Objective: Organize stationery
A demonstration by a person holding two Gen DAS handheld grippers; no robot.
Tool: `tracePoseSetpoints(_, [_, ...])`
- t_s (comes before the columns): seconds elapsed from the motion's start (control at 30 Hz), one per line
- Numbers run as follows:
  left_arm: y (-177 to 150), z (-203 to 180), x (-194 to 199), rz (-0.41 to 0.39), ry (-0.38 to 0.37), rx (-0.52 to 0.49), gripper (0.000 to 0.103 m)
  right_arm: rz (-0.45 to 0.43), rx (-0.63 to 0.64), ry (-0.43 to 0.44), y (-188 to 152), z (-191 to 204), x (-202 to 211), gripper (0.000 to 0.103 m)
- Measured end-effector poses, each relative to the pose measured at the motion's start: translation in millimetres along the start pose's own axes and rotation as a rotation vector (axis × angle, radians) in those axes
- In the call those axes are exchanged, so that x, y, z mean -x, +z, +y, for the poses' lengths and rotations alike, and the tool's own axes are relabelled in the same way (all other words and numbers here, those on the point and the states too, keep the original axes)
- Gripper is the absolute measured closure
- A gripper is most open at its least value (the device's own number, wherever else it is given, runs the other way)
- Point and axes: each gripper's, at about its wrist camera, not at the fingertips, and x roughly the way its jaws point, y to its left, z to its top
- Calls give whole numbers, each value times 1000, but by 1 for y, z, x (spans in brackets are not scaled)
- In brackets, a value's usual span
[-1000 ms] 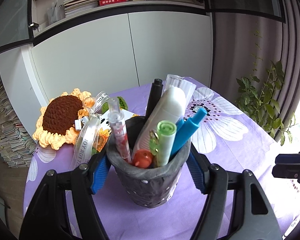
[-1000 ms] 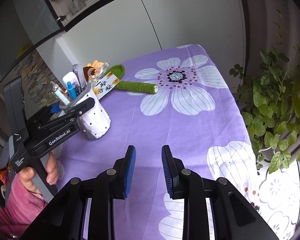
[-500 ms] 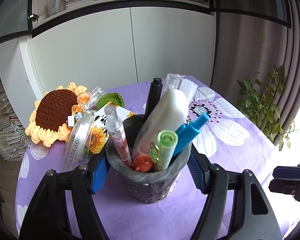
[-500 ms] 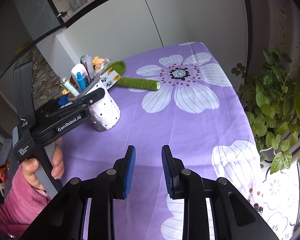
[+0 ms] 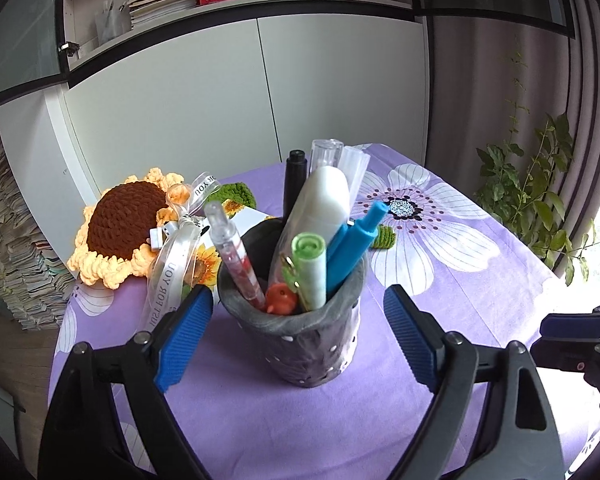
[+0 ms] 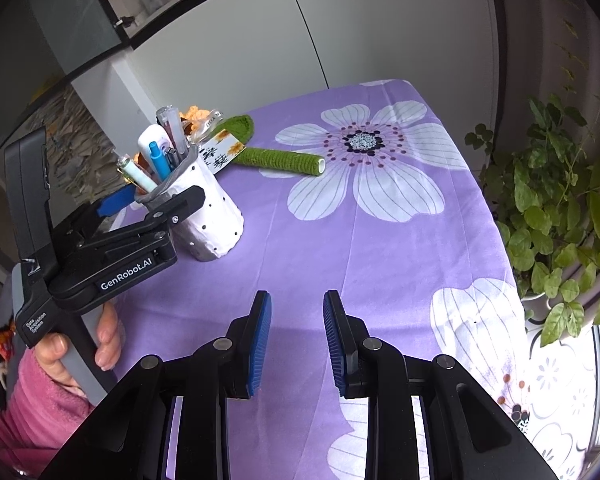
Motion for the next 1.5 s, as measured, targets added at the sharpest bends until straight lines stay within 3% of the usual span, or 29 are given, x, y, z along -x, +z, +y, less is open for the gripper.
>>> tracePoseSetpoints(0.2, [-4,7,30,-2,69,21,16,-1,23,-9,0,9,3,76])
tracePoseSetpoints(0.27, [-3,10,47,-30,78,29,14,-7,35,-17,1,13,5,76])
tracePoseSetpoints(0.33, [-1,13,65,-63,88,39,2,-18,49,-24,3,19,8,76])
tracePoseSetpoints(0.6, [0,13,125,-196,139,21,1,-73,114,-20,5,51,24,76])
tracePoseSetpoints(0.77, [-2,17,151,-214,98,70,1,-143,126,-35,2,67,47,76])
tracePoseSetpoints(0.93, [-1,18,182,-251,83,97,1,-297,145,-87,-1,90,92,75])
tracePoseSetpoints(1.03, [-2,14,203,-288,113,85,1,-401,170,-101,-4,107,123,46])
tracePoseSetpoints(1.07, [-2,13,211,-304,124,84,1,-444,174,-126,-6,111,132,42])
tracePoseSetpoints(1.17, [-3,15,231,-340,136,95,1,-533,195,-173,-9,123,155,33])
tracePoseSetpoints(1.5, [0,17,266,-381,145,132,1,-617,185,-143,-19,131,187,25])
